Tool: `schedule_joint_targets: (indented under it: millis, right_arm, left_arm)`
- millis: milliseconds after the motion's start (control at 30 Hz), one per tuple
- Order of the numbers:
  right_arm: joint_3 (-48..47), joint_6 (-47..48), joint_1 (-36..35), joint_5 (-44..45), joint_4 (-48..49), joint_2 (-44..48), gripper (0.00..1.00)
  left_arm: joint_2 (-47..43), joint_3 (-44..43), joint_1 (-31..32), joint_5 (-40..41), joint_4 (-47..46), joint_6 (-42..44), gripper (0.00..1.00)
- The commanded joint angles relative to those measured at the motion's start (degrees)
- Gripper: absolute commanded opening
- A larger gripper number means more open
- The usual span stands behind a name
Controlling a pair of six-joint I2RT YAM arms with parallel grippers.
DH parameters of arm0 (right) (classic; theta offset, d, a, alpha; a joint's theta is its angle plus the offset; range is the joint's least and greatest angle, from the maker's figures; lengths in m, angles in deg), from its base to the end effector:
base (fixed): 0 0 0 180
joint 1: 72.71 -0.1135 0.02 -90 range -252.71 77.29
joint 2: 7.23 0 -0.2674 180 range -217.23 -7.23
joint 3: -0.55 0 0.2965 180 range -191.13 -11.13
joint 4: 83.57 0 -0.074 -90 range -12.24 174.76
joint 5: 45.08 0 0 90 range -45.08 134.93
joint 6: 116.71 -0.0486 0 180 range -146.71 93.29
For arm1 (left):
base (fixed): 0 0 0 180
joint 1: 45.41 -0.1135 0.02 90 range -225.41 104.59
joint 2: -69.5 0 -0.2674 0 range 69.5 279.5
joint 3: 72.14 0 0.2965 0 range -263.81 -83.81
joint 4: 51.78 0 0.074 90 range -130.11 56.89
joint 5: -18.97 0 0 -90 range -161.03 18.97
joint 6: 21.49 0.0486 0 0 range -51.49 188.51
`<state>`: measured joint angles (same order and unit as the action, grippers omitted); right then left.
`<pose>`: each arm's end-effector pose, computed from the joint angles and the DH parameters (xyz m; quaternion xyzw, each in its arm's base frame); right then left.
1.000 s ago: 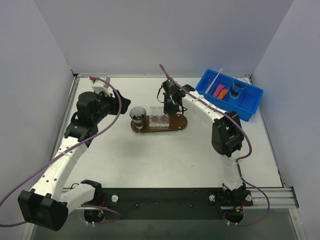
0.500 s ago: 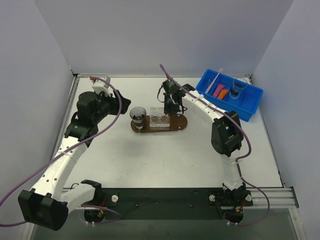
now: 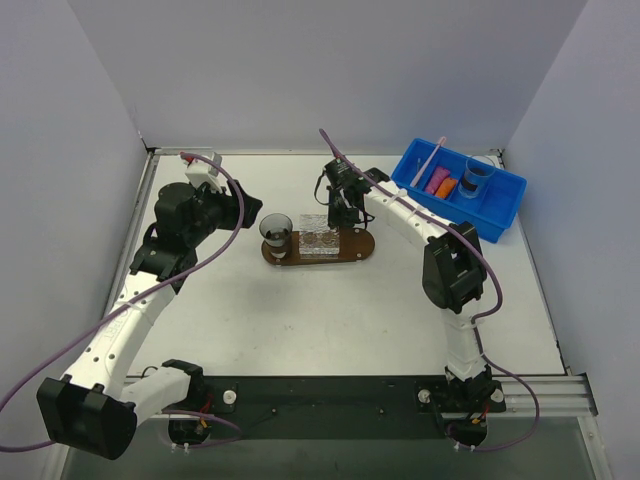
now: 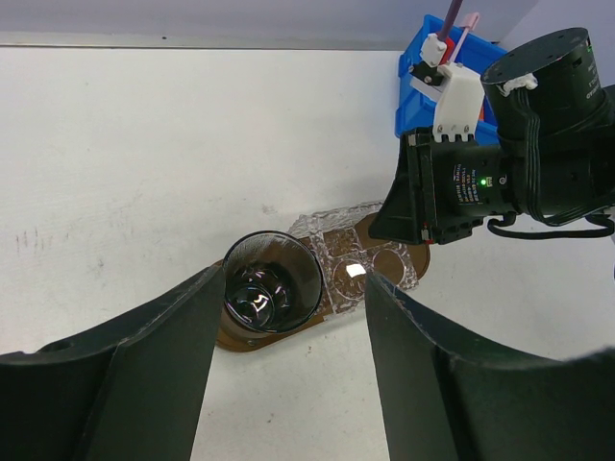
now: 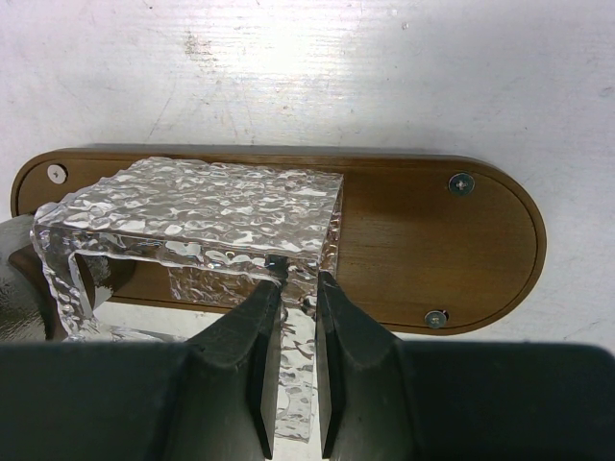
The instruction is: Prepare toiletry sets of a toothbrush and toothpaste on the tray
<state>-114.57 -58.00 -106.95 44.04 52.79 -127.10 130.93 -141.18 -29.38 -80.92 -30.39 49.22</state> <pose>0.4378 0.2989 0.2292 -0.0268 0.9344 0.1983 0.2948 0.2902 -0.0921 0.3586 0.0309 0.7851 -0.2512 0.5653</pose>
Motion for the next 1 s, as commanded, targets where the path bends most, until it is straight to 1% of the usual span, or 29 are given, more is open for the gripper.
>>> schedule_joint_targets:
  millis: [0, 100, 533, 700, 967]
  right_arm:
    - [-0.7, 0.4, -1.0, 2.3, -4.2, -1.3, 0.10]
    - [-1.0, 1.0, -1.5, 3.4, -4.2, -1.1, 0.18]
    - [-1.6, 1.0, -2.1, 6.0, -2.9, 0.7, 0.36]
    - [-0.4, 0.2, -2.1, 6.2, -1.1, 2.4, 0.40]
    - [4.6, -1.1, -1.4, 4.5, 5.5, 7.9, 0.43]
  left_arm:
    - [0.1, -3.1, -0.3, -0.8, -0.9, -0.3, 0.70]
    - [0.2, -3.1, -0.3, -0.8, -0.9, -0.4, 0.70]
    - [0.2, -3.3, -0.3, -0.7, -0.6, -0.3, 0.70]
    - [0.3, -3.4, -0.3, -0.7, -0.6, -0.3, 0.70]
    - [0.3, -3.4, -0.3, -0.7, -0.5, -0.1, 0.71]
